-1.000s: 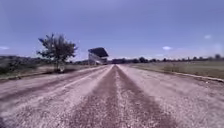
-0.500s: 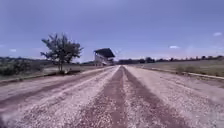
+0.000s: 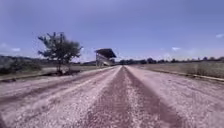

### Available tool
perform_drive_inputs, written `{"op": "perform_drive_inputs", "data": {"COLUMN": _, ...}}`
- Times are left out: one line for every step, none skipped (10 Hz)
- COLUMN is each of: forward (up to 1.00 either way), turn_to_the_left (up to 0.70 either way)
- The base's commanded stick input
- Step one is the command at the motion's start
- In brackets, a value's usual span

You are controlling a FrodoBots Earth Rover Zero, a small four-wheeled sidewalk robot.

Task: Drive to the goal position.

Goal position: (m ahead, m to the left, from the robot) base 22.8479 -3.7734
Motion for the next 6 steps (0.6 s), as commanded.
{"op": "perform_drive_inputs", "data": {"forward": 1.0, "turn_to_the_left": 0.0}}
{"op": "perform_drive_inputs", "data": {"forward": 1.0, "turn_to_the_left": 0.0}}
{"op": "perform_drive_inputs", "data": {"forward": 1.0, "turn_to_the_left": 0.0}}
{"op": "perform_drive_inputs", "data": {"forward": 1.0, "turn_to_the_left": 0.0}}
{"op": "perform_drive_inputs", "data": {"forward": 1.0, "turn_to_the_left": 0.0}}
{"op": "perform_drive_inputs", "data": {"forward": 1.0, "turn_to_the_left": 0.0}}
